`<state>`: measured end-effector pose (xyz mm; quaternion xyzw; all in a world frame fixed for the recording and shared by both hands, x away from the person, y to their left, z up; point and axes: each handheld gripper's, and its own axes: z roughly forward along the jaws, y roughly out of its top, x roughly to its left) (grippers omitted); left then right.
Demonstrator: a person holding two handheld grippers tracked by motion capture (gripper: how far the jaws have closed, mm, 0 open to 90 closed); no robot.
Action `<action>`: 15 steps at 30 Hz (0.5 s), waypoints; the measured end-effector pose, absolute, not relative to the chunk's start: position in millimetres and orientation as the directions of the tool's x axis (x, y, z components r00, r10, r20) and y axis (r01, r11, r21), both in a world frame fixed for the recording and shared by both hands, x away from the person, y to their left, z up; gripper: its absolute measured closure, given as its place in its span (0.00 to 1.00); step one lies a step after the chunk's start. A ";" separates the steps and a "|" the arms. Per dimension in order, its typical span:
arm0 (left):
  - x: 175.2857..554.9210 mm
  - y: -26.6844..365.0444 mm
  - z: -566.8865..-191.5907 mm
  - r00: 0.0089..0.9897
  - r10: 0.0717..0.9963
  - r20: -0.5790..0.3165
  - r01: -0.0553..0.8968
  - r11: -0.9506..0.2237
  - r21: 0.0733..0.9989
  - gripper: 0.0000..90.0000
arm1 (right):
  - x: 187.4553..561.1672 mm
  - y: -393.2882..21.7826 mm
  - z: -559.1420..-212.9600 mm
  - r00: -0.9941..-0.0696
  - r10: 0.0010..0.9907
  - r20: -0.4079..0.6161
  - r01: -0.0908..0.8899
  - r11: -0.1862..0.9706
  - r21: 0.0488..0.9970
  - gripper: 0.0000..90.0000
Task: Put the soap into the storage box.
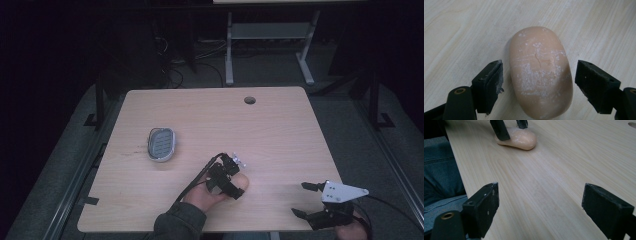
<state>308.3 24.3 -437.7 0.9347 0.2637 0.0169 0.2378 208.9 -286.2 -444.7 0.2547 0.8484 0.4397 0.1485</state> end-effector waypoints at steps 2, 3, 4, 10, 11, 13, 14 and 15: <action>308.6 22.1 -438.4 0.863 0.499 -0.081 0.479 -0.757 0.445 0.25 | 209.0 -286.0 -444.8 -0.826 0.564 -0.027 0.303 0.484 0.821 0.15; 308.4 20.6 -439.2 0.860 0.504 -0.083 0.485 -0.755 0.442 0.25 | 209.0 -286.0 -444.7 -0.826 0.562 -0.029 0.302 0.485 0.821 0.15; 308.7 19.6 -439.6 0.860 0.504 -0.078 0.484 -0.758 0.437 0.25 | 208.8 -285.9 -444.6 -0.827 0.562 -0.028 0.302 0.485 0.821 0.15; 307.7 13.5 -442.7 0.859 0.510 -0.045 0.480 -0.773 0.416 0.28 | 208.7 -286.3 -444.4 -0.825 0.564 -0.027 0.302 0.482 0.822 0.15; 307.4 12.4 -443.4 0.857 0.514 -0.044 0.484 -0.771 0.415 0.29 | 208.7 -286.4 -444.4 -0.826 0.563 -0.030 0.300 0.483 0.823 0.15; 306.9 10.7 -444.2 0.856 0.516 -0.040 0.485 -0.773 0.409 0.30 | 208.6 -286.5 -444.3 -0.826 0.563 -0.029 0.300 0.482 0.823 0.15; 306.6 9.9 -444.6 0.858 0.513 -0.031 0.480 -0.779 0.403 0.30 | 208.8 -286.5 -444.3 -0.826 0.562 -0.032 0.297 0.482 0.824 0.15; 306.2 9.1 -445.3 0.857 0.514 -0.028 0.481 -0.780 0.401 0.31 | 208.7 -286.5 -444.2 -0.826 0.562 -0.031 0.297 0.482 0.824 0.15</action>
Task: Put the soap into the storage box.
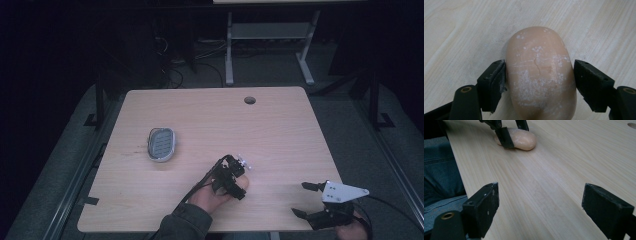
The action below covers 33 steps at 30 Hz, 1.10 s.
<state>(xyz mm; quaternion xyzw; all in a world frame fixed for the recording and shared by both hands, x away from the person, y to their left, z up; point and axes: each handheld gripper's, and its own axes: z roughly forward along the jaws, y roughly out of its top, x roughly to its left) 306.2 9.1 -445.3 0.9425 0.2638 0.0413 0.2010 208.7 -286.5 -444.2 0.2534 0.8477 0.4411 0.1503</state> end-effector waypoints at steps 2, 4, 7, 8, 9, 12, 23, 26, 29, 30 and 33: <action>305.4 7.4 -446.9 0.854 0.520 -0.018 0.483 -0.781 0.397 0.31 | 208.7 -286.5 -444.2 -0.827 0.561 -0.031 0.296 0.482 0.825 0.15; 304.9 6.1 -448.3 0.850 0.526 -0.015 0.489 -0.779 0.393 0.31 | 208.7 -286.5 -444.1 -0.827 0.562 -0.031 0.296 0.482 0.824 0.15; 304.3 4.8 -448.4 0.847 0.531 -0.006 0.489 -0.777 0.397 0.31 | 208.5 -286.4 -444.0 -0.827 0.562 -0.029 0.298 0.481 0.824 0.15; 304.3 4.8 -448.4 0.847 0.531 -0.006 0.489 -0.777 0.397 0.31 | 208.5 -286.4 -444.0 -0.826 0.562 -0.029 0.298 0.481 0.824 0.15; 304.5 4.8 -448.2 0.844 0.536 -0.009 0.496 -0.773 0.395 0.32 | 208.5 -286.4 -444.0 -0.827 0.562 -0.029 0.298 0.481 0.824 0.15; 304.4 4.9 -448.0 0.841 0.540 -0.009 0.500 -0.771 0.394 0.33 | 208.5 -286.3 -444.0 -0.826 0.562 -0.029 0.298 0.481 0.824 0.15; 305.1 10.0 -443.1 0.834 0.551 -0.027 0.512 -0.754 0.412 0.34 | 208.0 -286.7 -443.9 -0.826 0.563 -0.029 0.298 0.478 0.826 0.15; 305.8 13.6 -439.0 0.828 0.559 -0.040 0.519 -0.739 0.429 0.34 | 208.1 -286.6 -444.0 -0.825 0.564 -0.028 0.299 0.477 0.826 0.15; 306.0 17.3 -435.6 0.826 0.561 -0.059 0.526 -0.727 0.443 0.35 | 207.7 -286.1 -443.8 -0.824 0.565 -0.028 0.300 0.479 0.825 0.15; 305.9 18.4 -434.6 0.823 0.564 -0.063 0.529 -0.722 0.447 0.35 | 207.9 -286.0 -443.8 -0.825 0.565 -0.031 0.297 0.480 0.826 0.15; 306.4 22.8 -431.6 0.818 0.570 -0.078 0.538 -0.710 0.455 0.35 | 207.9 -285.5 -444.0 -0.825 0.565 -0.029 0.300 0.479 0.825 0.15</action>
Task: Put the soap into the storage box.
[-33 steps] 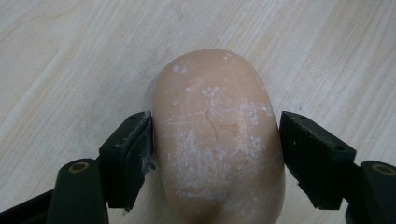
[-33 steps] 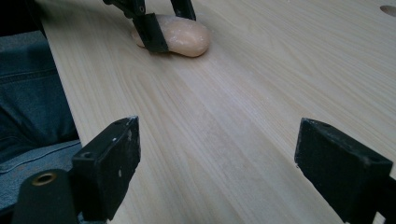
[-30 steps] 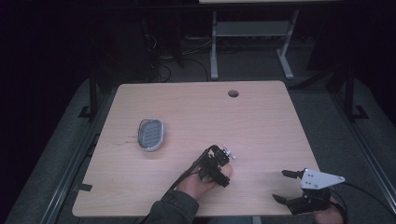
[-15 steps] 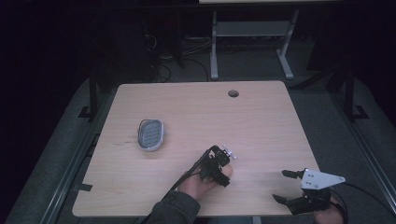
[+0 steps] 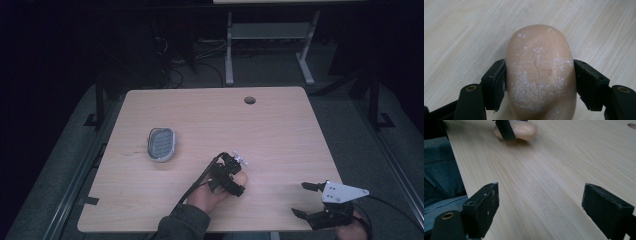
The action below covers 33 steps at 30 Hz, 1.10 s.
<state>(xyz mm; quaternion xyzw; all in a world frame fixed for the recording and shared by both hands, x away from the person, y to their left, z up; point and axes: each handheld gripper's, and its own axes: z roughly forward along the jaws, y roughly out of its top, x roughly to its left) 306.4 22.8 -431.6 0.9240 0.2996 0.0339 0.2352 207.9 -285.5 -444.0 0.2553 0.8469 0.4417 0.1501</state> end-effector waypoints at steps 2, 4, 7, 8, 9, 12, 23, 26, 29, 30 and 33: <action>307.3 26.2 -429.8 0.813 0.574 -0.094 0.547 -0.700 0.460 0.35 | 207.9 -285.3 -444.1 -0.825 0.565 -0.029 0.299 0.479 0.825 0.15; 308.1 29.3 -427.6 0.813 0.575 -0.095 0.548 -0.698 0.462 0.35 | 207.9 -285.3 -444.1 -0.824 0.565 -0.029 0.299 0.479 0.825 0.15; 308.8 32.7 -425.7 0.806 0.581 -0.114 0.558 -0.681 0.474 0.35 | 207.8 -285.5 -443.9 -0.824 0.567 -0.029 0.298 0.477 0.827 0.15; 309.3 34.0 -425.0 0.807 0.579 -0.117 0.558 -0.683 0.471 0.35 | 207.8 -285.5 -443.8 -0.823 0.567 -0.030 0.298 0.477 0.827 0.15; 309.6 35.1 -424.3 0.806 0.579 -0.123 0.561 -0.680 0.472 0.35 | 207.6 -285.4 -443.7 -0.822 0.569 -0.026 0.304 0.476 0.825 0.15; 311.1 39.6 -421.8 0.808 0.573 -0.135 0.560 -0.676 0.479 0.35 | 207.5 -285.2 -443.7 -0.823 0.567 -0.029 0.300 0.477 0.826 0.15; 316.7 57.0 -413.5 0.777 0.588 -0.223 0.609 -0.615 0.500 0.35 | 207.8 -285.0 -443.9 -0.822 0.568 -0.032 0.299 0.479 0.825 0.15; 319.4 62.9 -411.3 0.769 0.588 -0.250 0.622 -0.598 0.506 0.35 | 207.8 -284.9 -443.9 -0.822 0.569 -0.032 0.300 0.479 0.825 0.15; 321.9 68.4 -409.7 0.764 0.590 -0.262 0.629 -0.590 0.506 0.35 | 207.7 -284.9 -443.9 -0.821 0.570 -0.030 0.303 0.480 0.823 0.15; 322.1 69.6 -409.3 0.751 0.598 -0.279 0.644 -0.572 0.508 0.35 | 207.7 -284.9 -444.0 -0.820 0.572 -0.030 0.305 0.480 0.823 0.15; 324.3 75.3 -408.4 0.743 0.598 -0.301 0.656 -0.559 0.508 0.35 | 207.7 -285.2 -444.0 -0.820 0.571 -0.030 0.304 0.479 0.824 0.15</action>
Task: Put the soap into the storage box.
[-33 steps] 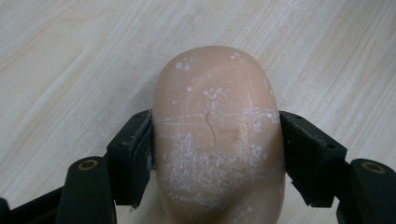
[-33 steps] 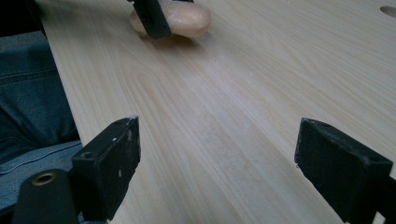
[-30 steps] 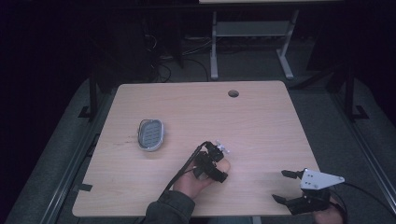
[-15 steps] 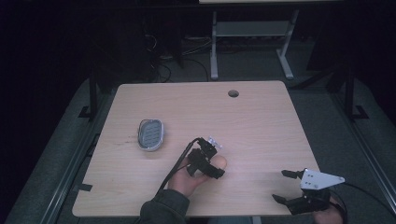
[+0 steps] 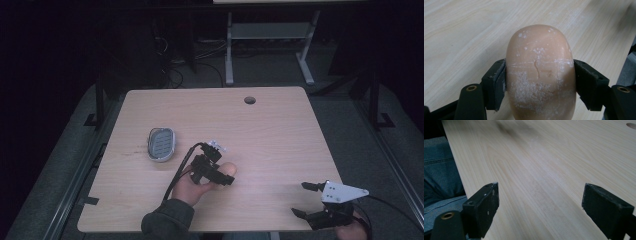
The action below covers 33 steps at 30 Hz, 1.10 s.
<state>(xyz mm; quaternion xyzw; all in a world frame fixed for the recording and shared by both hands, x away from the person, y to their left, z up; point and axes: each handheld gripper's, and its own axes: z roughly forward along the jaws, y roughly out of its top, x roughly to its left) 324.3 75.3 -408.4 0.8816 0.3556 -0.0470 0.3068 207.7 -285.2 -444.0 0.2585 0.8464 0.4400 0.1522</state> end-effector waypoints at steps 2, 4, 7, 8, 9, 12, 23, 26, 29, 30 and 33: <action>325.4 78.6 -407.9 0.737 0.601 -0.309 0.661 -0.549 0.511 0.35 | 207.8 -285.2 -444.1 -0.820 0.572 -0.029 0.306 0.479 0.823 0.15; 326.5 81.9 -407.2 0.732 0.601 -0.321 0.668 -0.542 0.510 0.35 | 207.8 -285.1 -444.2 -0.820 0.572 -0.030 0.305 0.480 0.822 0.15; 327.3 86.0 -406.0 0.727 0.605 -0.324 0.673 -0.535 0.511 0.35 | 207.9 -285.1 -444.3 -0.819 0.573 -0.030 0.306 0.480 0.822 0.15; 327.7 87.6 -405.4 0.726 0.606 -0.326 0.674 -0.533 0.511 0.35 | 207.9 -285.2 -444.4 -0.819 0.573 -0.031 0.306 0.481 0.822 0.15; 328.3 89.2 -404.9 0.725 0.606 -0.327 0.675 -0.531 0.512 0.35 | 207.9 -285.1 -444.3 -0.818 0.574 -0.030 0.307 0.481 0.822 0.15; 329.7 94.0 -403.5 0.716 0.610 -0.340 0.684 -0.516 0.515 0.35 | 207.6 -285.4 -444.1 -0.818 0.574 -0.033 0.305 0.482 0.822 0.15; 334.4 110.4 -398.7 0.692 0.616 -0.376 0.708 -0.482 0.516 0.35 | 206.9 -285.4 -443.8 -0.817 0.576 -0.034 0.307 0.484 0.819 0.15; 336.0 115.6 -397.4 0.683 0.620 -0.386 0.716 -0.468 0.517 0.35 | 206.8 -285.2 -443.8 -0.816 0.577 -0.033 0.308 0.483 0.820 0.15; 338.0 120.8 -395.8 0.680 0.622 -0.388 0.720 -0.465 0.515 0.35 | 207.0 -284.6 -444.0 -0.817 0.576 -0.034 0.307 0.484 0.820 0.15; 338.0 120.8 -395.8 0.680 0.622 -0.388 0.720 -0.465 0.515 0.35 | 207.0 -284.4 -443.9 -0.816 0.576 -0.034 0.308 0.484 0.819 0.15; 339.5 125.2 -393.3 0.671 0.624 -0.400 0.728 -0.451 0.516 0.35 | 207.0 -284.3 -444.0 -0.817 0.575 -0.035 0.306 0.484 0.820 0.15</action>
